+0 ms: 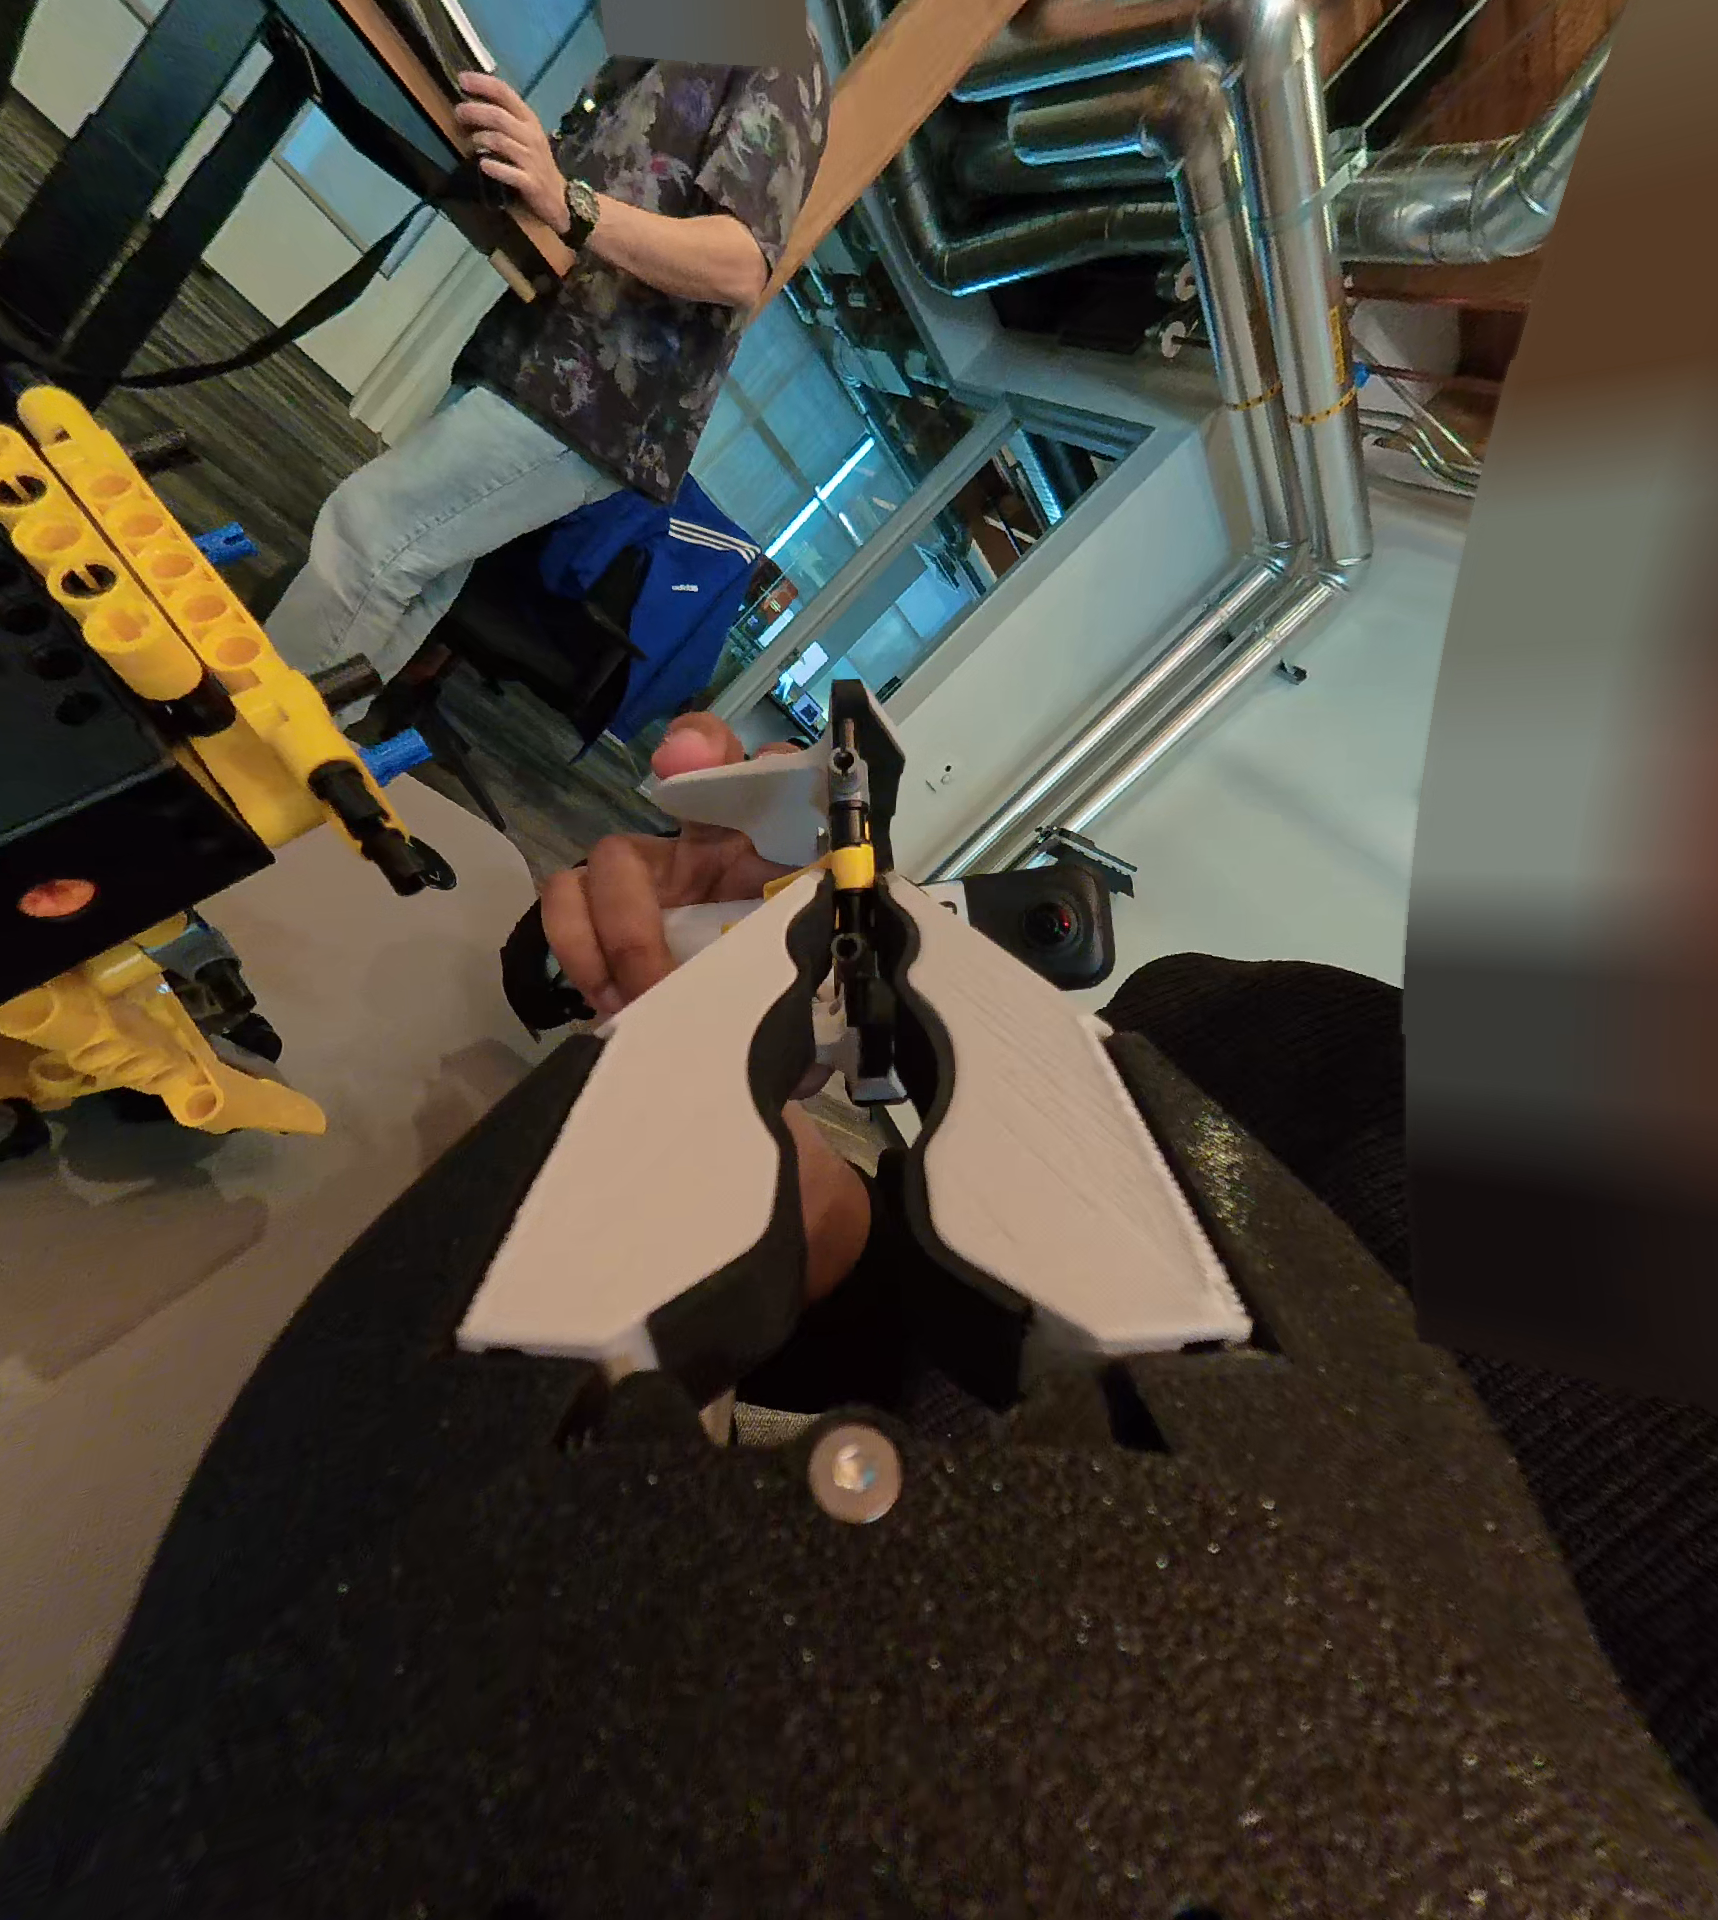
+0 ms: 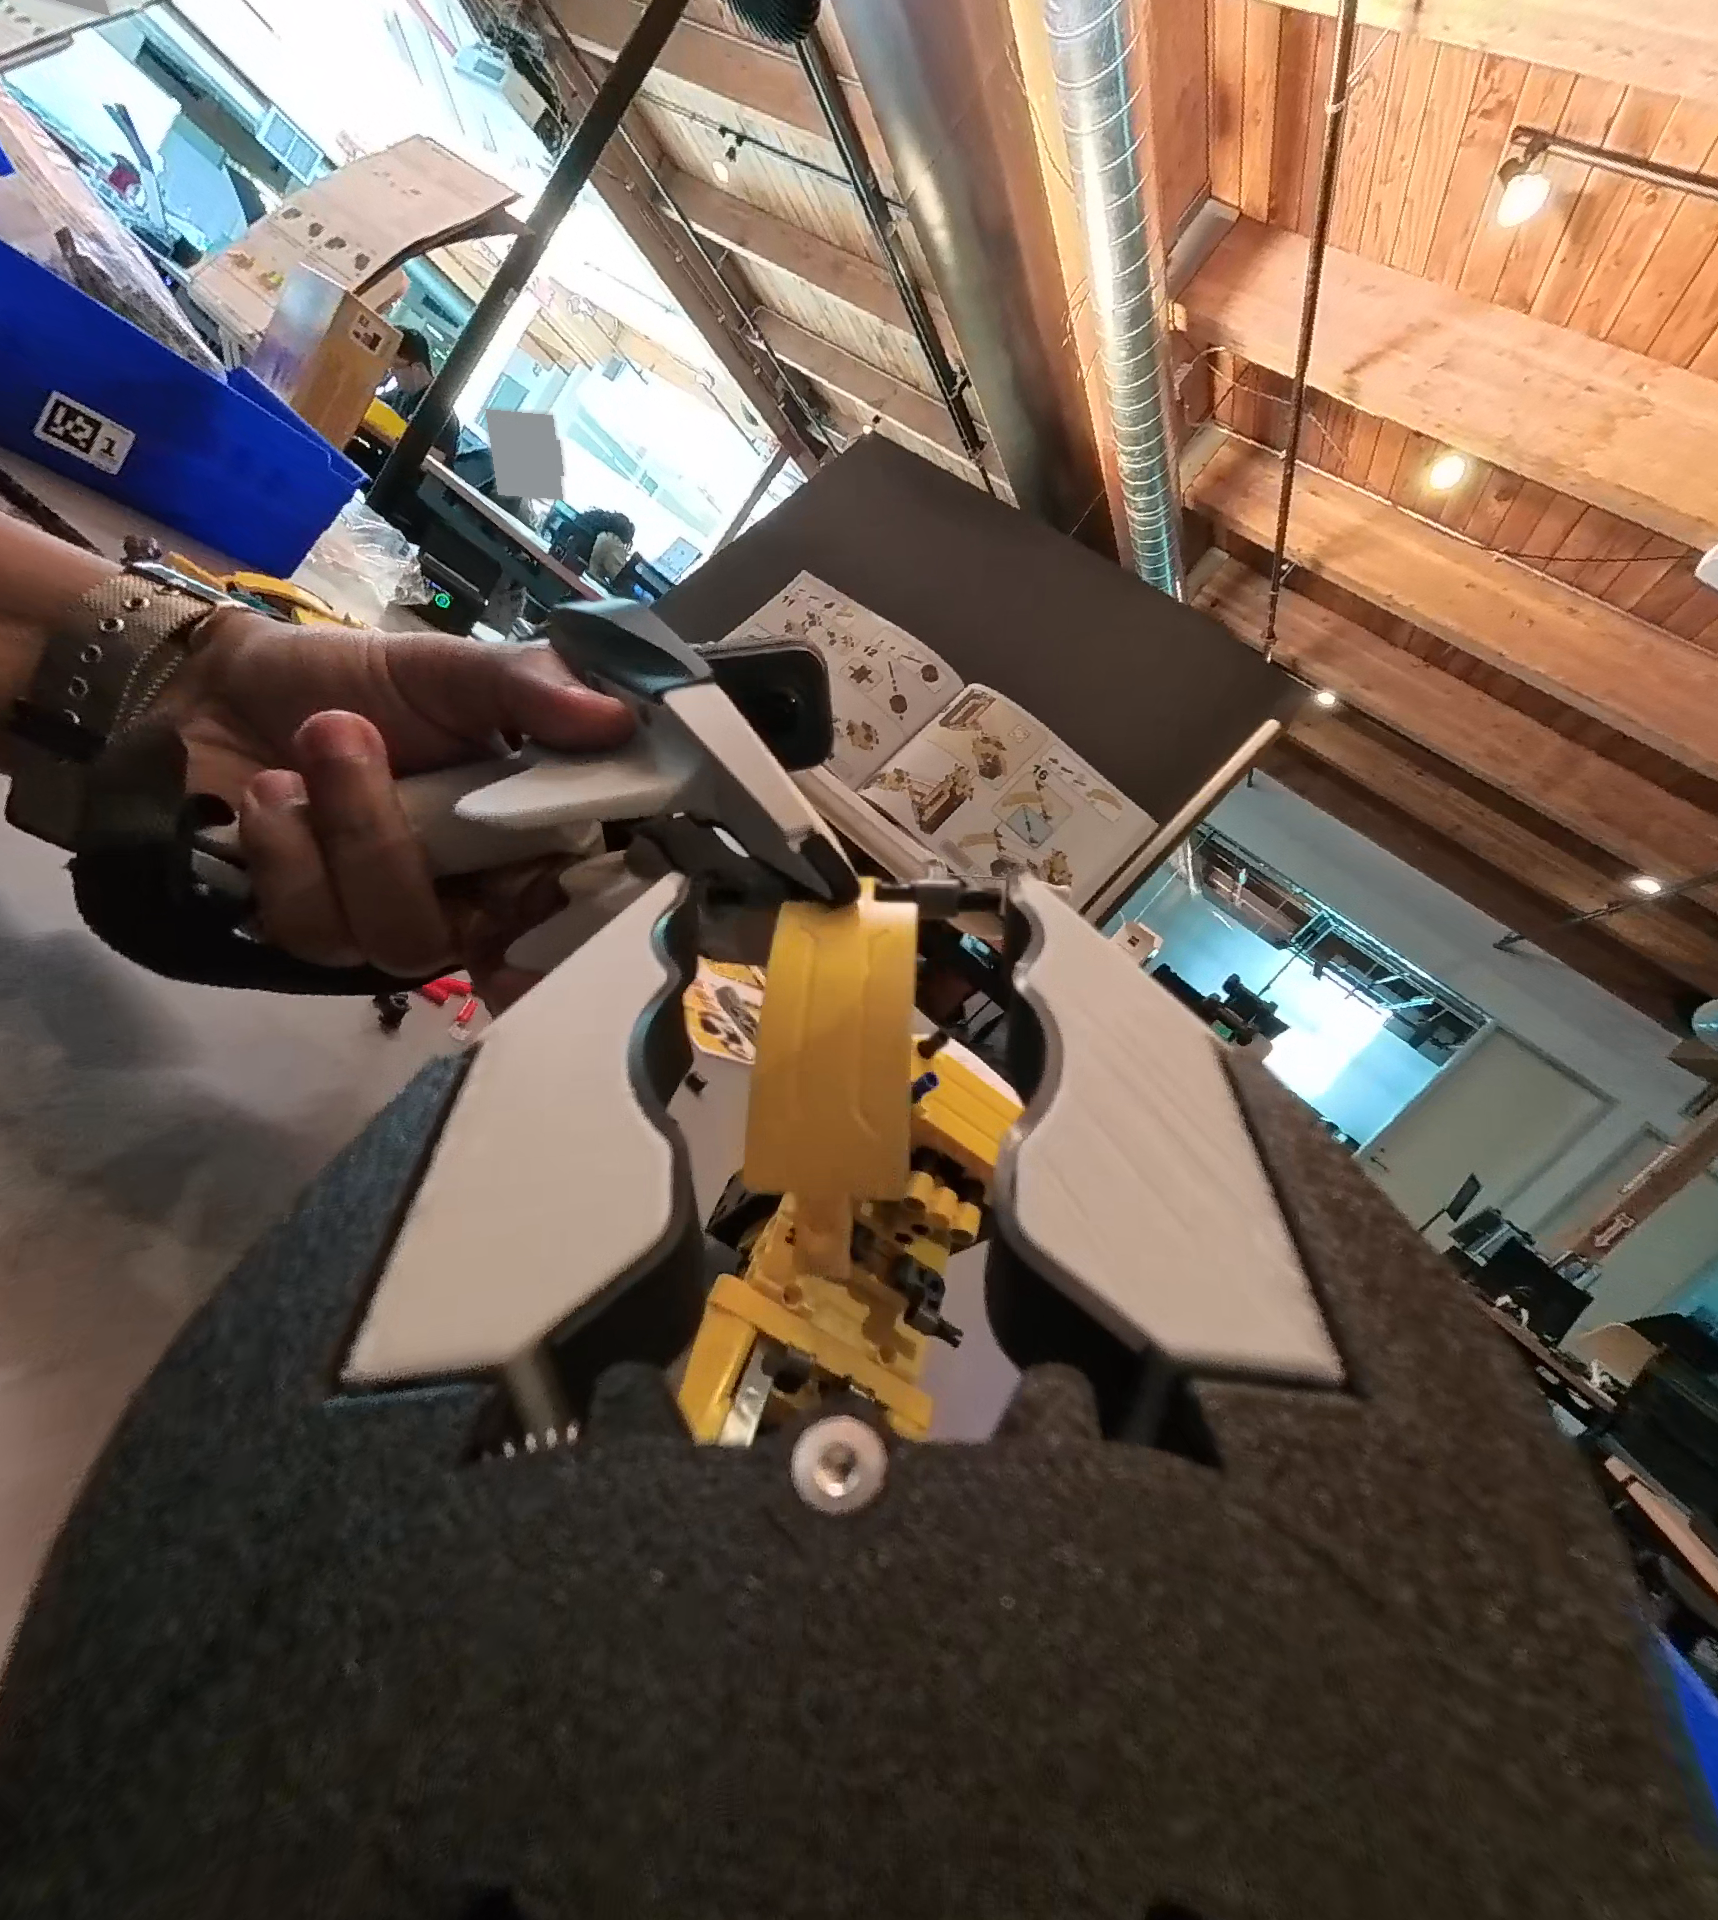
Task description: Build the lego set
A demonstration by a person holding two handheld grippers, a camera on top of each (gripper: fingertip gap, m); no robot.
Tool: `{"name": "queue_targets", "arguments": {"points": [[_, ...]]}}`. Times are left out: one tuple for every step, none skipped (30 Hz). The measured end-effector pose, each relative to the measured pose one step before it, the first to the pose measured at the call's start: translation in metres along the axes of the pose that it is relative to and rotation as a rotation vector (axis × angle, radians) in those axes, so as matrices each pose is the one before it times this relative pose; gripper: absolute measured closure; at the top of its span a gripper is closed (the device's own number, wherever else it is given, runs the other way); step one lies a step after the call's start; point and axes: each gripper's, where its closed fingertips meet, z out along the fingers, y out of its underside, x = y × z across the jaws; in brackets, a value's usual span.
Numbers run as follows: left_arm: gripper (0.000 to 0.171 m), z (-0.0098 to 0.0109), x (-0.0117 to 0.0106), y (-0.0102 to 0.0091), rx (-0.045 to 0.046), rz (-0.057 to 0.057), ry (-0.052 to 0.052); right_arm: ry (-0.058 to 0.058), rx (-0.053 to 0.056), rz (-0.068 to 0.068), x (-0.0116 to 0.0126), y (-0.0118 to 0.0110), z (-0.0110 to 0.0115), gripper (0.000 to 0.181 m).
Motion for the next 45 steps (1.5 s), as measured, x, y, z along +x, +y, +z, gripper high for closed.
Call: {"name": "queue_targets", "arguments": {"points": [[0.166,0.0004,0.00031,0.00036,0.00012,-0.0022,0.0035,0.0004,-0.0034,-0.0043,-0.00077,0.00027,0.00067,0.122],[0.166,0.00017,0.00033,0.00009,0.00147,-0.0046,0.0043,0.0024,-0.0016,-0.0025,-0.00019,0.00001,0.00055,0.122],[0.166,-0.00003,0.00011,-0.00017,0.0028,-0.0036,0.0029,0.0015,-0.002,-0.0006,0.00012,-0.00002,0.00012,0.123],[0.166,-0.00005,-0.0002,0.0,0.00027,-0.0028,0.0007,0.0011,-0.0028,-0.0002,0.00028,0.0003,0.00007,0.124],[0.166,-0.00007,-0.00023,0.0001,-0.0008,-0.0002,-0.0008,0.0011,-0.0018,-0.0016,0.00034,0.00031,-0.00009,0.125],[0.166,0.00009,-0.00017,0.00028,-0.00164,0.0015,-0.0013,0.0001,-0.0005,-0.0016,0.0001,0.00015,-0.00015,0.125],[0.166,0.00016,-0.00011,0.00014,-0.00063,0.0014,-0.0009,-0.0002,0.0001,0.0001,-0.00003,-0.00002,0.00001,0.125],[0.166,-0.00004,0.00003,0.00004,-0.00032,-0.0011,0.0007,0.0,-0.0001,0.001,-0.00005,-0.00006,0.00011,0.125],[0.166,-0.0001,-0.00004,-0.00006,0.00022,-0.001,0.0001,0.0004,-0.0013,-0.0002,-0.00005,0.00017,0.00018,0.125],[0.166,-0.00017,-0.00042,-0.00009,0.00031,0.0011,-0.0026,0.0011,-0.0028,-0.0026,-0.00011,0.00046,0.00026,0.125],[0.166,-0.0002,-0.00052,0.00002,-0.00083,0.004,-0.0044,0.0011,-0.0031,-0.0034,-0.00001,0.0005,0.00015,0.125],[0.166,-0.00011,-0.00053,0.00004,-0.00084,0.0044,-0.0042,0.0006,-0.0027,-0.0011,-0.00012,0.00043,0.00024,0.125],[0.166,0.00005,-0.00033,-0.00007,0.00054,0.0021,-0.0023,0.0003,-0.0017,0.0012,0.00007,0.00029,0.00015,0.125],[0.166,0.00009,-0.00008,-0.00014,0.00192,-0.0007,0.0001,0.0002,-0.0006,0.0009,0.00009,0.00007,0.00002,0.125],[0.166,0.0002,0.00014,0.00005,0.00088,-0.0022,0.0021,0.0004,-0.0008,0.0002,0.00012,0.0001,0.00009,0.124],[0.166,0.0002,-0.00012,-0.00014,0.00211,-0.0006,-0.0001,0.0005,-0.0019,0.0002,0.0,0.00032,0.00017,0.124],[0.166,0.00009,-0.00039,0.00007,0.00061,0.0003,-0.0015,0.0001,-0.0015,0.0004,0.0,0.00033,0.00024,0.124],[0.166,0.00001,-0.00006,0.00027,-0.00079,0.0004,-0.0002,-0.001,0.0008,0.0019,-0.00031,0.00002,0.00016,0.124],[0.166,0.00005,0.00011,0.00032,-0.00197,0.0009,0.0014,-0.0012,0.0016,0.003,-0.00016,-0.00008,0.0,0.124],[0.166,0.00014,-0.00004,-0.00001,0.00073,0.0012,-0.0001,-0.0005,-0.0001,0.0026,0.00005,0.00015,0.00003,0.124],[0.166,0.00015,-0.00017,0.00004,0.00138,0.0011,-0.0011,-0.0011,-0.0013,0.0028,-0.00003,0.00037,0.00007,0.124],[0.166,0.00009,-0.00027,0.00029,-0.00084,0.0003,-0.0006,-0.0014,-0.0007,0.0023,-0.00016,0.00029,0.00006,0.124],[0.166,-0.00001,-0.00016,0.0002,-0.00129,-0.0001,-0.0001,-0.0009,-0.0002,0.0005,-0.00014,0.00031,0.00001,0.124],[0.166,-0.00006,-0.0003,0.00013,-0.00133,0.0022,-0.0026,-0.001,-0.0016,-0.0001,-0.00009,0.00057,0.00003,0.124],[0.166,-0.00013,-0.00066,0.00013,-0.00097,0.0051,-0.0053,-0.0012,-0.0026,0.0004,-0.00014,0.00063,0.00008,0.124],[0.166,-0.00012,-0.00052,0.00006,-0.00102,0.0045,-0.004,-0.001,-0.0018,0.001,-0.00002,0.0005,0.00019,0.124],[0.166,-0.00005,-0.00023,0.00007,-0.001,0.0019,-0.0012,-0.0009,-0.0008,0.0016,-0.00005,0.00017,0.00003,0.124],[0.166,-0.00001,0.00001,0.00004,-0.00027,0.0009,-0.0005,-0.0013,-0.0004,0.0026,0.00004,0.00011,-0.00006,0.124],[0.166,0.00019,-0.00012,0.00013,-0.00051,0.0033,-0.0021,-0.002,-0.0005,0.0028,-0.00002,0.00012,-0.00015,0.124],[0.166,0.00006,-0.00026,0.00022,-0.00178,0.0071,-0.0048,-0.0024,-0.0018,0.0018,0.00006,0.00037,-0.00021,0.124],[0.166,0.00014,-0.00042,0.00026,-0.00288,0.0109,-0.008,-0.0022,-0.0042,0.0013,-0.00006,0.00054,-0.00003,0.124],[0.166,-0.00013,-0.00078,0.00009,-0.00281,0.0149,-0.0112,-0.0023,-0.0054,0.0021,-0.00007,0.00082,0.00014,0.124],[0.165,-0.00017,-0.00075,0.00012,-0.00322,0.0168,-0.0111,-0.0029,-0.0051,0.0032,0.00006,0.00061,0.00017,0.124],[0.165,-0.0002,-0.00074,0.00013,-0.00301,0.0147,-0.0106,-0.0035,-0.0054,0.0048,-0.0001,0.00072,0.00026,0.124],[0.166,-0.00023,-0.00073,-0.00005,-0.00144,0.0135,-0.0095,-0.0036,-0.0051,0.0051,0.00007,0.00066,0.00016,0.124],[0.166,-0.00007,-0.0005,0.00011,-0.00128,0.0095,-0.0069,-0.0036,-0.0048,0.005,0.00001,0.00055,0.00014,0.124],[0.165,-0.00013,-0.00059,0.00001,-0.0006,0.008,-0.0063,-0.0054,-0.0071,0.0072,-0.00003,0.00066,0.00012,0.125],[0.165,-0.00021,-0.00067,0.00019,-0.00146,0.0094,-0.0057,-0.008,-0.0086,0.0091,-0.00027,0.00068,0.00009,0.125],[0.165,-0.00019,-0.00018,0.00021,-0.00054,0.0148,-0.0041,-0.0072,-0.0087,0.0088,-0.00017,0.00044,0.00026,0.125],[0.164,-0.00024,-0.0002,-0.00018,0.00225,0.0188,-0.0073,-0.0039,-0.0075,0.0062,0.00027,0.00023,0.00024,0.125],[0.163,-0.00017,-0.00001,-0.00043,0.00375,0.0212,-0.0083,0.0012,-0.0038,0.0039,0.00072,-0.0001,-0.0001,0.125],[0.161,-0.00029,0.00101,-0.00114,0.00842,0.0204,-0.0045,0.0061,0.003,0.0054,0.00161,-0.00055,-0.00075,0.125],[0.153,-0.00082,0.00141,-0.00309,0.01864,0.0153,-0.0021,0.0066,0.0122,0.014,0.00239,-0.00133,-0.00136,0.125],[0.145,-0.00147,0.00035,-0.00402,0.02233,0.01,-0.007,0.0038,0.0203,0.026,0.00285,-0.00206,-0.0019,0.125],[0.144,-0.00203,0.00072,-0.00426,0.02115,0.0083,-0.0004,0.0011,0.0252,0.0349,0.00311,-0.00257,-0.00223,0.125]]}}
